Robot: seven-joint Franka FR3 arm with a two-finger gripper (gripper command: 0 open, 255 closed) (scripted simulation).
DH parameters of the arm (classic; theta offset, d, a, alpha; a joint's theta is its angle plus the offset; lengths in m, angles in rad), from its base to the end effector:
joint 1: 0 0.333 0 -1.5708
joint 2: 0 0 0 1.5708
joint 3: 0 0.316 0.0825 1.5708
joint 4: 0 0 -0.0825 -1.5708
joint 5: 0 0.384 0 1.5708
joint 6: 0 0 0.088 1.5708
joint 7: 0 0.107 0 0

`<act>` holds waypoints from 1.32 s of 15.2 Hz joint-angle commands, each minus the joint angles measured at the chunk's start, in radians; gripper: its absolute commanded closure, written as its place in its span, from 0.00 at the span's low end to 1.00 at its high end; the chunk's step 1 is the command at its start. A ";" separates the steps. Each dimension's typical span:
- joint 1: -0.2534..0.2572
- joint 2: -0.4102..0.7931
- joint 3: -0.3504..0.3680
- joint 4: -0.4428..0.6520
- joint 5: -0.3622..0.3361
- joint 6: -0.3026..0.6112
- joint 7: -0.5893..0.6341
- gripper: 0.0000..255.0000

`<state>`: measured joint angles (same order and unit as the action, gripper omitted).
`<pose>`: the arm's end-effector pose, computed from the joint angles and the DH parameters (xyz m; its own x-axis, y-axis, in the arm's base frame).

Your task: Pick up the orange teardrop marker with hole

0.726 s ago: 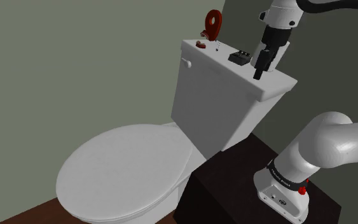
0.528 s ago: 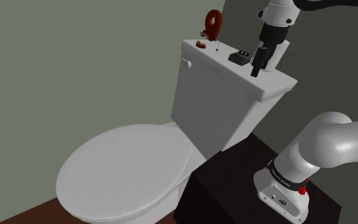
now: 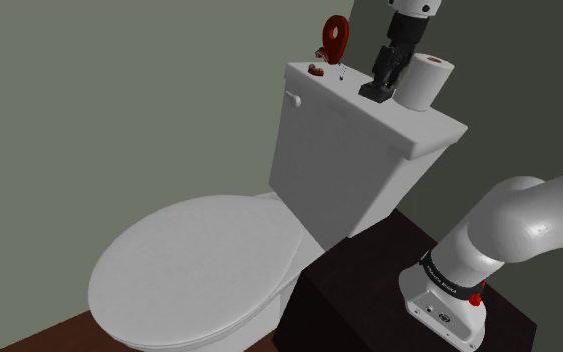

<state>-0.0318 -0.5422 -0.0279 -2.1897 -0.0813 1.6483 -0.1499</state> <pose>0.3837 -0.0333 0.5923 0.9949 0.1000 -0.0095 0.1004 -0.9928 0.0659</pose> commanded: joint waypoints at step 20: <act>-0.092 0.715 -0.143 0.924 0.184 -0.014 -0.064 0.00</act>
<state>-0.1133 0.1315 -0.1645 -1.3316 0.0864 1.6494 -0.2093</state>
